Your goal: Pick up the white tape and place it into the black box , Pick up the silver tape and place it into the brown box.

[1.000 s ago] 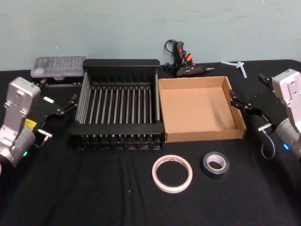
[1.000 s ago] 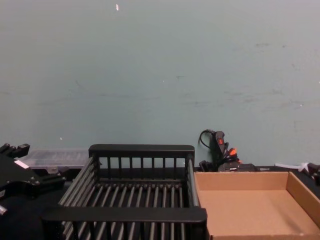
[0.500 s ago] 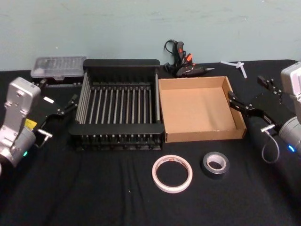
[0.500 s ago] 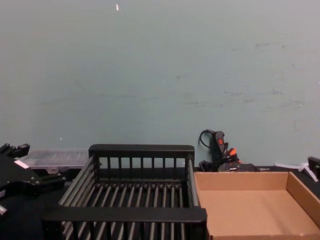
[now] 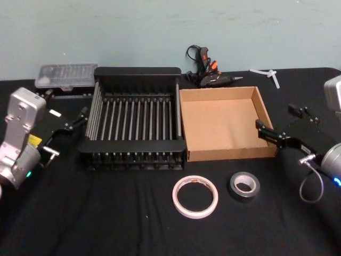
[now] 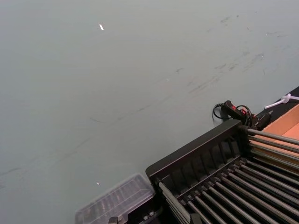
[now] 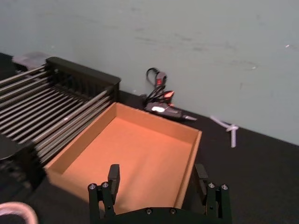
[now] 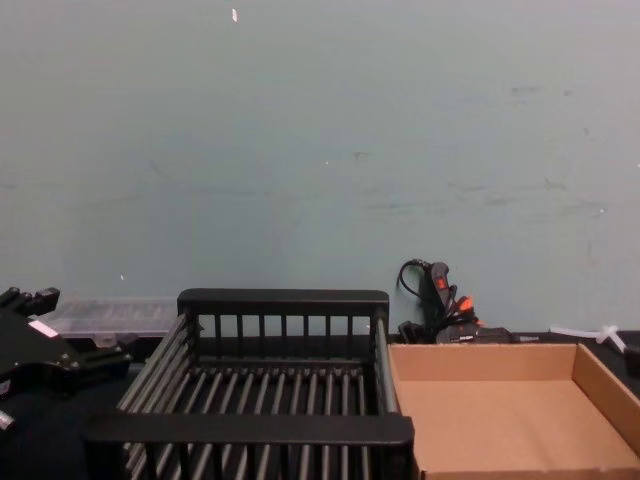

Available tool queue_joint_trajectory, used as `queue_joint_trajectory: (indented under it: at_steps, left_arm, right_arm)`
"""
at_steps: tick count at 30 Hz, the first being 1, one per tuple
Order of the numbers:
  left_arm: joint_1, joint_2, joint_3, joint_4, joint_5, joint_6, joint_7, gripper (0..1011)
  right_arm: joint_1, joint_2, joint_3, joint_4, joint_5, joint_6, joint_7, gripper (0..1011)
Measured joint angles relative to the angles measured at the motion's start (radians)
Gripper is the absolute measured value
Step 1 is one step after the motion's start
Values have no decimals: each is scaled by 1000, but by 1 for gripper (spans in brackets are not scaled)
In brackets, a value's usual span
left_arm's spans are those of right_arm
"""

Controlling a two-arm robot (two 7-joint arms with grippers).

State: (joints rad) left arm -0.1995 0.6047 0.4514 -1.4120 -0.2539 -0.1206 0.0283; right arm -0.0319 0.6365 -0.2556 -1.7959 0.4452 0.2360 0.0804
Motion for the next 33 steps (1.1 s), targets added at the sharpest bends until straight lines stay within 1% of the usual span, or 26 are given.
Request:
queue_joint_trajectory:
  at_steps: [6, 12, 23, 28, 33]
  left_arm:
    - [0, 0, 0, 0, 0, 0, 0, 1001]
    - [0, 0, 0, 0, 0, 0, 0, 1001]
    - [0, 0, 0, 0, 0, 0, 0, 1001]
    - [0, 0, 0, 0, 0, 0, 0, 1001]
    - [0, 0, 0, 0, 0, 0, 0, 1001]
  right_arm:
    - [-47, 10, 22, -56, 18, 58, 16, 1002]
    - [-84, 9, 40, -96, 26, 100, 21, 1002]
    - [-131, 0, 61, -135, 29, 162, 28, 1002]
    - [-155, -5, 72, -152, 30, 211, 32, 1002]
    - [-173, -13, 80, -162, 33, 247, 31, 1002]
